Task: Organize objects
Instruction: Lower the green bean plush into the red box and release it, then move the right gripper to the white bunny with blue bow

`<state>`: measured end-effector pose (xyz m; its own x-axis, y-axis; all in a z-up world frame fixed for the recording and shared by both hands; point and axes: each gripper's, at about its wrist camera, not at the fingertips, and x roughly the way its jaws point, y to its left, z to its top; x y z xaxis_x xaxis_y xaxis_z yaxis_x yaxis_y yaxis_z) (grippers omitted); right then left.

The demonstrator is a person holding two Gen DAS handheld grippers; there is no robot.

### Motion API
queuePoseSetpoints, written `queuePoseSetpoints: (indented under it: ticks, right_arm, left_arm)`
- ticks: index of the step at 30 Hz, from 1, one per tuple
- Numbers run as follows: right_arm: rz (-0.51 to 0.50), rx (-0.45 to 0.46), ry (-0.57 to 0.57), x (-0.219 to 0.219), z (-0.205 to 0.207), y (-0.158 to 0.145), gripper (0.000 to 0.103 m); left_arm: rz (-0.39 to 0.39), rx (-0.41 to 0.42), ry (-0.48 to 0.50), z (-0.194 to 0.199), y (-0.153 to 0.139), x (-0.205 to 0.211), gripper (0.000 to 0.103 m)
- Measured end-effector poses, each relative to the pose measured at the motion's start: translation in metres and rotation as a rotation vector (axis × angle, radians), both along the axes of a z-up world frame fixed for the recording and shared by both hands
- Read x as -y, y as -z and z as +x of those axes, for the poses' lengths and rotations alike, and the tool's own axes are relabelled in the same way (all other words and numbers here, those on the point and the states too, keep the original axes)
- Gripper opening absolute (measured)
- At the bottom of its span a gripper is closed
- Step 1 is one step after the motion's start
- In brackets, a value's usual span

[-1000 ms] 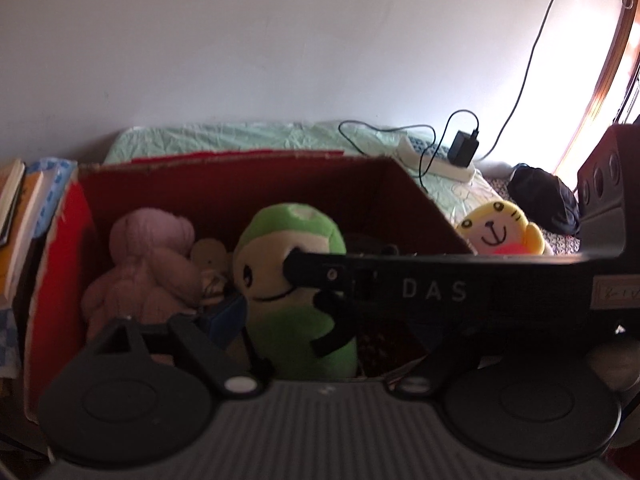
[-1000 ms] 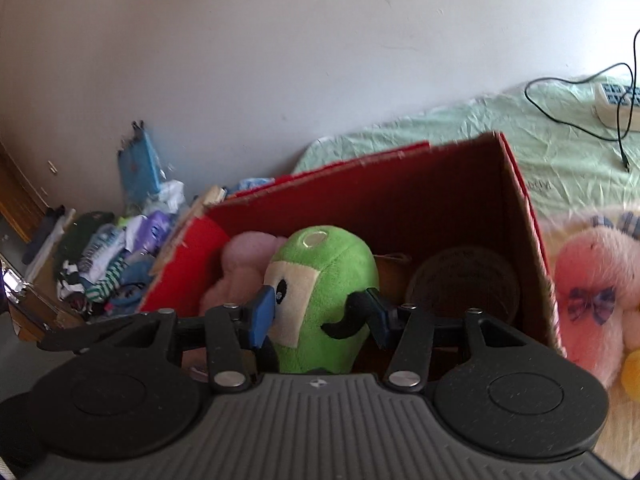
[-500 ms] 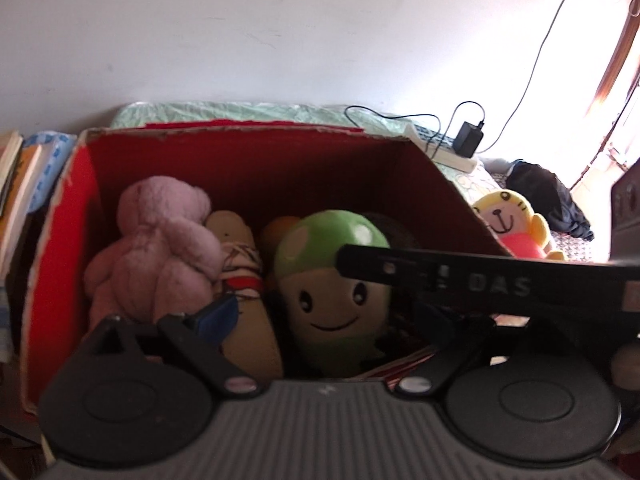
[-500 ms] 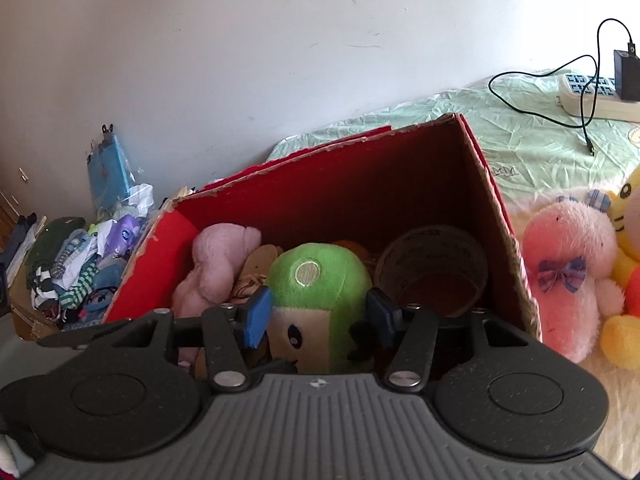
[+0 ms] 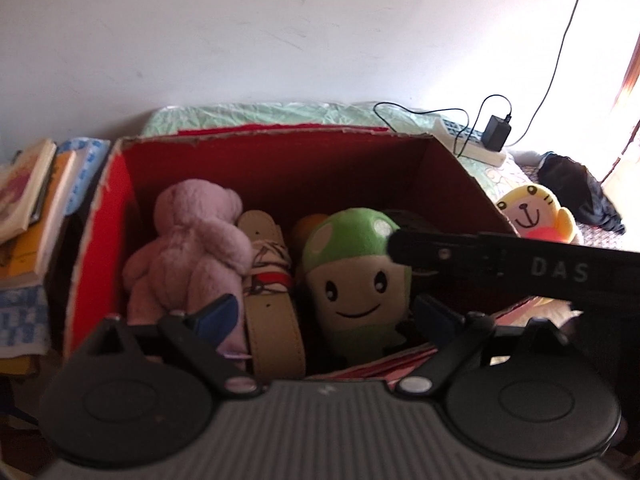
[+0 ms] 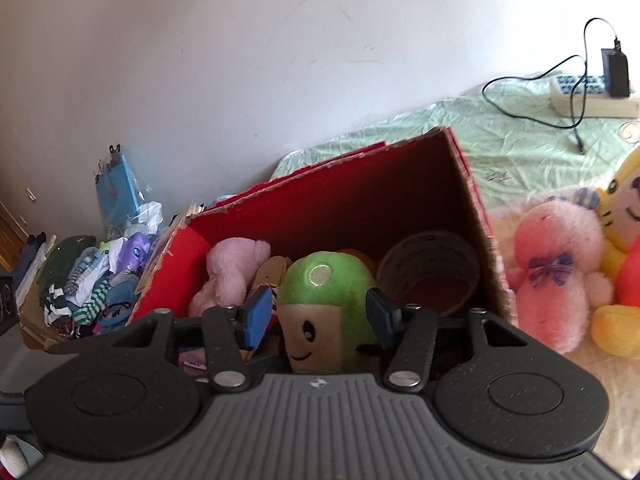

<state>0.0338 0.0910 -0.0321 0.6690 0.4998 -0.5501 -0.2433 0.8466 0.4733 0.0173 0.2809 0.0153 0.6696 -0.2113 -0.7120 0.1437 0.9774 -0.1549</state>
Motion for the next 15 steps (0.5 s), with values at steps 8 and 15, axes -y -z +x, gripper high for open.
queuePoseSetpoints:
  ticks: [8, 15]
  right_arm:
    - [-0.046, 0.072, 0.008, 0.003, -0.034, -0.017, 0.072]
    - [-0.026, 0.080, 0.012, 0.027, -0.057, -0.017, 0.056]
  left_arm:
    - [0.061, 0.026, -0.047, -0.020, -0.015, 0.010, 0.100]
    - [0.128, 0.054, -0.041, -0.049, -0.023, 0.031, 0.100]
